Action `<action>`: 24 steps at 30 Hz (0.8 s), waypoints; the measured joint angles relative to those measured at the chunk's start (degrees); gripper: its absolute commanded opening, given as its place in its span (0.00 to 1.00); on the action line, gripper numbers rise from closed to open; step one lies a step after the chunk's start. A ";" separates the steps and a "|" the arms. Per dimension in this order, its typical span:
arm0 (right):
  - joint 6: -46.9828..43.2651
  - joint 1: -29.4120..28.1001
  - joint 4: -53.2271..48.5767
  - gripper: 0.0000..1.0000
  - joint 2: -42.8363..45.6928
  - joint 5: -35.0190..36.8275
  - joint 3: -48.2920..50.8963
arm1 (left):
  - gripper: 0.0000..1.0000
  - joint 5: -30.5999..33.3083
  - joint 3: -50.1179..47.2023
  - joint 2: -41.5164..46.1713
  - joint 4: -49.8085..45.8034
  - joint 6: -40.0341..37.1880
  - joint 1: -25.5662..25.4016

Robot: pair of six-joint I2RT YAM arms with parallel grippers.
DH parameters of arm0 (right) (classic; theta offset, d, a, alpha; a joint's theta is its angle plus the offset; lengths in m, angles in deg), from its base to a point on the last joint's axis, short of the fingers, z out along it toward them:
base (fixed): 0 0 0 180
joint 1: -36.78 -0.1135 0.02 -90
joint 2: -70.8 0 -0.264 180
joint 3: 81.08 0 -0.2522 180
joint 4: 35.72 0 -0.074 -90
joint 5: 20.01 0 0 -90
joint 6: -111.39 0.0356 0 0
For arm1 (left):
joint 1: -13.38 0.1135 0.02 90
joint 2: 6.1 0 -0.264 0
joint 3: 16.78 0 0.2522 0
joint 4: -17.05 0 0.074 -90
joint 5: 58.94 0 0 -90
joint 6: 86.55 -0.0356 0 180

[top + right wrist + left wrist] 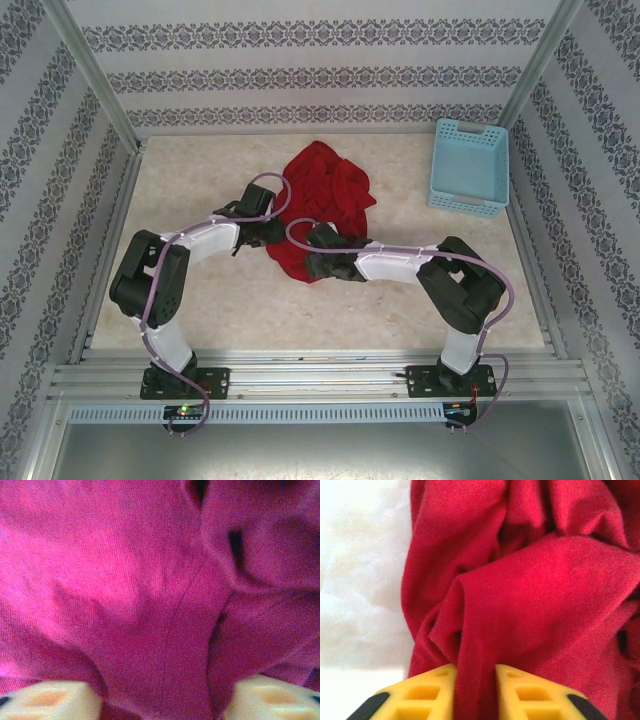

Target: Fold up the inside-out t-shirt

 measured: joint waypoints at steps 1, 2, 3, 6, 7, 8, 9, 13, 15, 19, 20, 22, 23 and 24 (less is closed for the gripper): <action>-0.17 0.33 0.00 0.38 0.00 0.31 -0.31 | 0.09 -0.33 -1.31 1.27 0.31 0.26 -0.02; -0.50 0.55 -0.04 0.30 0.00 0.70 -0.39 | 0.07 -0.59 -2.86 2.84 0.74 0.48 -0.09; -0.94 0.79 -0.07 0.24 0.04 1.03 -0.39 | 0.05 -0.66 -4.63 4.81 0.90 0.87 -0.22; -1.88 1.90 -0.13 0.09 0.55 1.36 -0.20 | 0.01 -0.07 -10.25 12.39 0.70 2.82 -2.23; -1.81 2.32 0.02 0.08 0.92 1.33 0.11 | 0.00 0.26 -11.45 14.60 0.44 3.48 -3.39; -2.05 2.89 0.24 0.07 1.60 1.03 0.59 | 0.00 0.90 -12.63 16.85 0.35 4.52 -4.94; -2.19 3.43 0.52 0.06 2.43 0.72 1.27 | 0.00 1.86 -13.73 18.78 0.28 5.46 -6.38; -3.52 4.35 0.46 0.05 7.23 -0.42 3.52 | 0.00 5.07 -17.35 28.02 -1.66 10.49 -13.49; -4.39 3.85 0.07 0.11 10.38 -0.59 4.15 | 0.02 6.19 -17.88 31.71 -2.64 12.66 -15.54; -5.44 2.99 -0.87 0.15 16.24 -0.44 5.33 | 0.10 7.93 -17.88 33.64 -4.09 14.91 -15.93; -5.68 2.97 -1.07 0.15 17.33 -0.44 5.62 | 0.14 8.37 -17.86 33.11 -4.55 15.15 -15.93; -5.88 3.02 -1.38 0.10 17.94 -0.42 5.79 | 0.20 8.61 -17.27 31.30 -5.09 15.15 -15.93; -6.01 3.15 -1.57 0.08 17.90 -0.44 5.79 | 0.23 8.72 -16.65 29.79 -5.29 14.99 -15.93; -6.05 3.30 -1.84 0.07 17.77 -0.44 5.79 | 0.27 8.76 -16.15 28.50 -5.31 14.86 -15.93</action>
